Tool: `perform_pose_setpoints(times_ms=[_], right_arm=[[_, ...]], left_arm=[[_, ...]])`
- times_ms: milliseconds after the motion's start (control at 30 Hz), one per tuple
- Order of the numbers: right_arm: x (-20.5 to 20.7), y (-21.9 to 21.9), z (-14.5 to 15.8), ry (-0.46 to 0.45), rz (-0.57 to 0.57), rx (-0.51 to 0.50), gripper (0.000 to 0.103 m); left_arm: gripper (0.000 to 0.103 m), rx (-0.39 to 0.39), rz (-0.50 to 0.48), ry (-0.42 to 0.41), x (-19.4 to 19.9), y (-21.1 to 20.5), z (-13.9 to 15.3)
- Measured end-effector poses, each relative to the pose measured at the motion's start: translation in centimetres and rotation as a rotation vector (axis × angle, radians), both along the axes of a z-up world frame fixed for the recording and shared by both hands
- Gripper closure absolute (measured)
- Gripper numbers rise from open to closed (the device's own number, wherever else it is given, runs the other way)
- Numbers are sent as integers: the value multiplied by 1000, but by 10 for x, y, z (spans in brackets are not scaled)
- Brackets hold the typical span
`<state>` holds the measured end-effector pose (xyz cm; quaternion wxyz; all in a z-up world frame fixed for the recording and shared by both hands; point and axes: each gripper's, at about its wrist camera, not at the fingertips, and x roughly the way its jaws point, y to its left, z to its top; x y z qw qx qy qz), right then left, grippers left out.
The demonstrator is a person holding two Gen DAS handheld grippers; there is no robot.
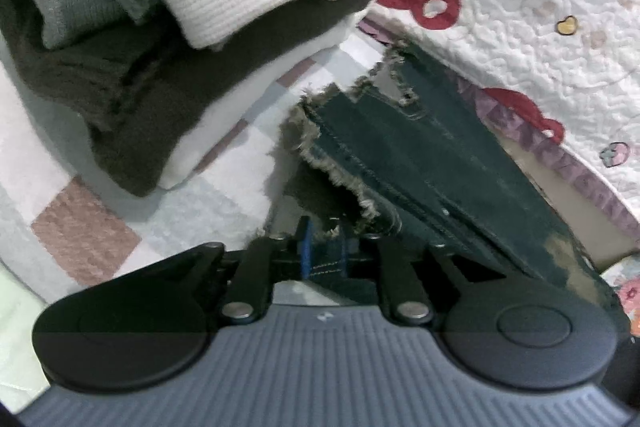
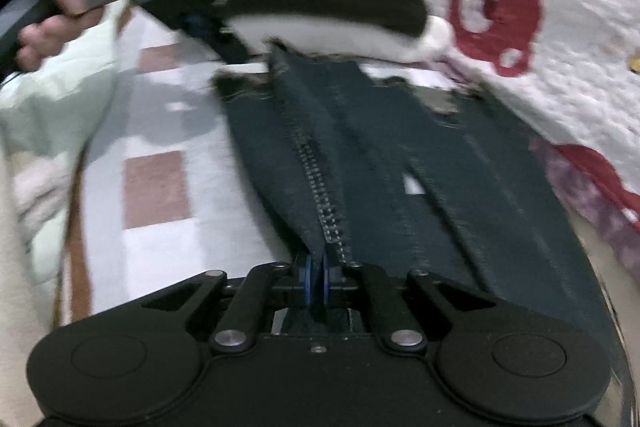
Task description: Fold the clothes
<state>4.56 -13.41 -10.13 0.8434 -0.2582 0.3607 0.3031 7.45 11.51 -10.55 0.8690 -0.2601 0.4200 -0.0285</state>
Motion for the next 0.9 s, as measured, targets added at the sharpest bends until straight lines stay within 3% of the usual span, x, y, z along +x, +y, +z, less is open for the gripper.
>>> perform_pose_setpoints(times_ms=[167, 367, 433, 500, 567, 633, 700, 767, 800, 900], right_arm=[[28, -26, -7, 75, -144, 94, 96], [41, -43, -19, 155, -252, 194, 93], [41, -45, -21, 159, -256, 201, 92], [41, -46, -21, 162, -253, 212, 92], [41, -49, -22, 170, -255, 234, 91], [41, -54, -23, 189, -267, 271, 89], [42, -59, -24, 214, -286, 305, 81], [38, -56, -24, 216, -284, 290, 72], [36, -54, -24, 216, -282, 281, 66], [16, -42, -19, 168, -224, 209, 54]], left_arm=[[67, -36, -86, -15, 2, -15, 0], [55, 66, -187, -21, 8, -38, -3], [50, 72, -176, -19, 12, -41, -9], [47, 8, -126, -22, 14, -34, -20], [46, -136, -44, -51, 15, -23, -31], [45, -293, 26, -150, 9, -16, -39], [48, -299, -2, -203, 8, -24, -37], [66, -264, -53, -228, 11, -32, -33], [85, -240, -74, -235, 12, -35, -30], [97, -170, -112, -279, 11, -41, -17]])
